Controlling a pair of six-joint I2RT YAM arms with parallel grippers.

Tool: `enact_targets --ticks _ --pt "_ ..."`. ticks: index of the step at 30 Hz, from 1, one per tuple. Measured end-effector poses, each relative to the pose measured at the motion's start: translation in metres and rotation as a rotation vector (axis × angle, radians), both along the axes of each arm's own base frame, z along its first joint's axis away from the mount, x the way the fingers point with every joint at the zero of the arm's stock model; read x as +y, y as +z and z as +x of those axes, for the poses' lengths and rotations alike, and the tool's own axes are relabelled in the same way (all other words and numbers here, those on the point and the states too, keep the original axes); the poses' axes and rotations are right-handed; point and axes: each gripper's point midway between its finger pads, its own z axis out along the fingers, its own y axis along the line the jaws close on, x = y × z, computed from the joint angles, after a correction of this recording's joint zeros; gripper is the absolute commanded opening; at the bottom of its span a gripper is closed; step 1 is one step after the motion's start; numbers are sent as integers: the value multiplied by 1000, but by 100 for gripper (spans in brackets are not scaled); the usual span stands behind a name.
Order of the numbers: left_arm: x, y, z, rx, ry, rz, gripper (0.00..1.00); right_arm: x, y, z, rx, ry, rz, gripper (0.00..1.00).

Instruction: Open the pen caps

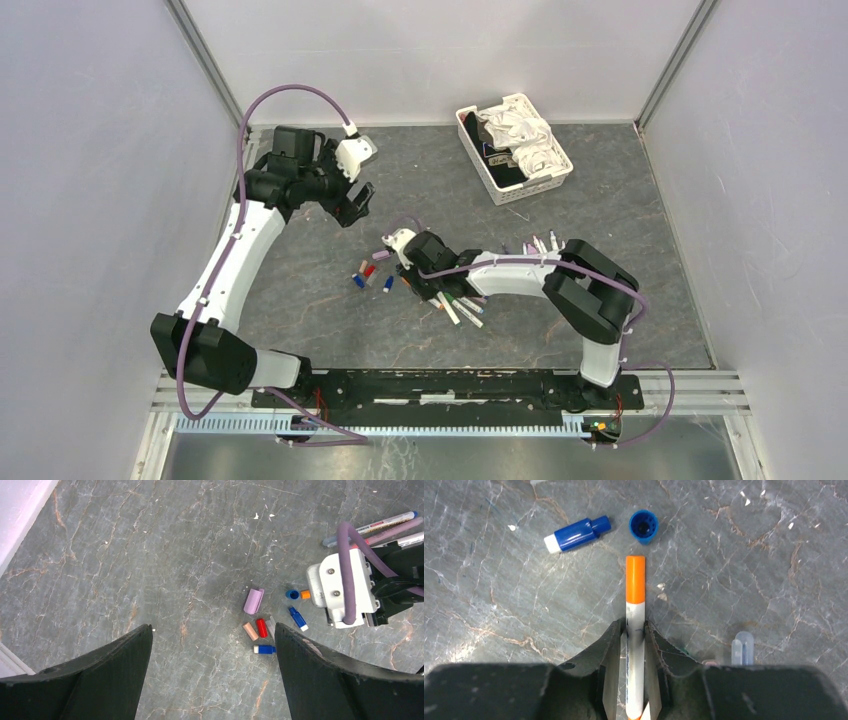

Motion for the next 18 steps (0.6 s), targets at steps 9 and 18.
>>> enact_targets --ticks 9,18 --pt "-4 -3 -9 23 -49 -6 97 -14 0 -22 4 7 -8 19" --pt "-11 -11 -31 75 -168 -5 98 -23 5 -36 41 30 -3 0"
